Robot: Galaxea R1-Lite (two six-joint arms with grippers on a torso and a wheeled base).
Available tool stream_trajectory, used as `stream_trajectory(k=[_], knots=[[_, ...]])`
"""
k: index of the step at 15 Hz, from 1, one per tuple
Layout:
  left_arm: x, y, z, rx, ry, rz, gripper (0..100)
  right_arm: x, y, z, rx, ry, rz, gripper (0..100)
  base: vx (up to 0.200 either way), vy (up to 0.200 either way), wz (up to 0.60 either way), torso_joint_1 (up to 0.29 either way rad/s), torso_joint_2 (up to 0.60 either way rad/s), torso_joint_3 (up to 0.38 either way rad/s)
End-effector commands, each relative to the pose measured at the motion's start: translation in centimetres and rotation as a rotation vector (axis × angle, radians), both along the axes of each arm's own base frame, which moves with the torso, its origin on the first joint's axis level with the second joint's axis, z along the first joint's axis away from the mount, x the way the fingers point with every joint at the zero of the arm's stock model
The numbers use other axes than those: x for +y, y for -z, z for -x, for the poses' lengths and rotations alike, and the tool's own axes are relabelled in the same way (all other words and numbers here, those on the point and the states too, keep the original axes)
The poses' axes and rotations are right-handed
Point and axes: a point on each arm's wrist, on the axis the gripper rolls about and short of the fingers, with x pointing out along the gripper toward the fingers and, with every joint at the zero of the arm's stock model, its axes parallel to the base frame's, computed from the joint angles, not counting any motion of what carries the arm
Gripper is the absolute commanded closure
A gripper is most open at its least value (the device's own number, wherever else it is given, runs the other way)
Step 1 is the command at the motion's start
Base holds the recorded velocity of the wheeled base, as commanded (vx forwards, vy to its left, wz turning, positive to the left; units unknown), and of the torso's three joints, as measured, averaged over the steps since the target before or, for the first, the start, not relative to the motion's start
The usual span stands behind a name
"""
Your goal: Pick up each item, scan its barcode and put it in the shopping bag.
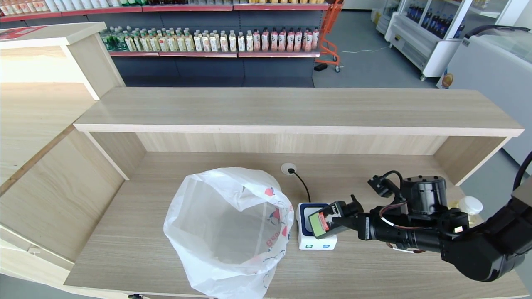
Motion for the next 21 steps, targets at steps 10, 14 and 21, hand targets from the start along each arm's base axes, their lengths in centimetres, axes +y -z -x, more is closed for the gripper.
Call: stream_trajectory(k=[10, 14, 21], knots=[[0.0, 0.0, 0.0, 0.0, -0.001, 0.003, 0, -0.8, -8.7, 3.9, -0.255, 0.014, -0.161, 100, -0.02, 0.0, 0.0, 0.0, 0.0, 0.001], [0.0, 0.0, 0.0, 0.0, -0.001, 0.004, 0, -1.7, -9.3, 6.6, -0.25, 0.017, -0.158, 100, -0.1, 0.0, 0.0, 0.005, 0.0, 0.0], [0.0, 0.0, 0.0, 0.0, -0.001, 0.004, 0, -1.7, -8.4, 6.7, -0.213, 0.016, -0.147, 100, 0.0, 0.143, 0.0, 0.007, 0.01, 0.002]])
